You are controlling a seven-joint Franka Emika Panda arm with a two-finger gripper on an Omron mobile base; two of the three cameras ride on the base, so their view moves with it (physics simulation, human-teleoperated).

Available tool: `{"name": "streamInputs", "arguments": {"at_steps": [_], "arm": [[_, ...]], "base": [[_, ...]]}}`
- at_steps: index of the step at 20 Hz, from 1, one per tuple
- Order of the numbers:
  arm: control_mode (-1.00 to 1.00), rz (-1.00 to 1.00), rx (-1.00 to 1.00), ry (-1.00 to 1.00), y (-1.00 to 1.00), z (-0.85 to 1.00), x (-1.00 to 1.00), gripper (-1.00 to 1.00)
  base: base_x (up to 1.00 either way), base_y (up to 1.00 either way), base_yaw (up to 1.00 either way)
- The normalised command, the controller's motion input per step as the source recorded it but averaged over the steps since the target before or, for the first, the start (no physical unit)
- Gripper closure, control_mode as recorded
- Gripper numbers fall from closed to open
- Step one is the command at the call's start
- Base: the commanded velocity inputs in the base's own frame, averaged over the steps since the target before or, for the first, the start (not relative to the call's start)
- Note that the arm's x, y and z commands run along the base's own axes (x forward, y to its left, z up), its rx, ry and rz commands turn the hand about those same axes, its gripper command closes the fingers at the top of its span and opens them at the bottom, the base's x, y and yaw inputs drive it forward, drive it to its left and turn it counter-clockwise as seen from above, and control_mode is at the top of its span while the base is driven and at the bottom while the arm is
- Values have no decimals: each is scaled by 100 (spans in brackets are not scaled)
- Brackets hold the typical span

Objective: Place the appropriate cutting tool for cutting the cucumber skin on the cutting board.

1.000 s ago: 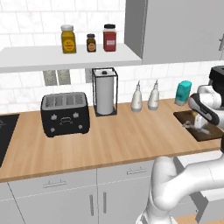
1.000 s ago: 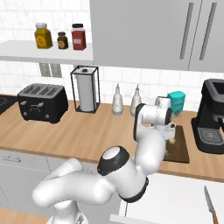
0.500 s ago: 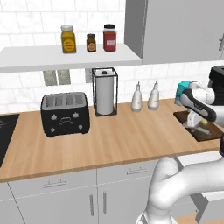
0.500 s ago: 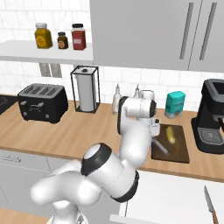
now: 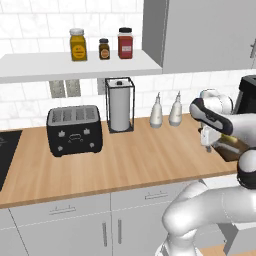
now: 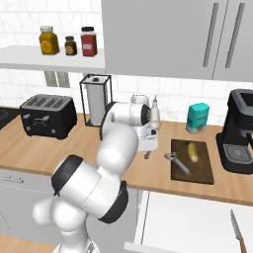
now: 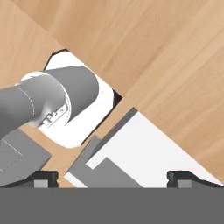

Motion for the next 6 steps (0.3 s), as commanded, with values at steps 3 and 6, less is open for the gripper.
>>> {"name": "streamInputs", "arguments": {"at_steps": [3,6], "arm": [[-100,0,-2,0,68,29,-65,-100],[-100,0,-2,0,66,30,-63,-100]], "base": [[0,0,0],[0,0,0]]}}
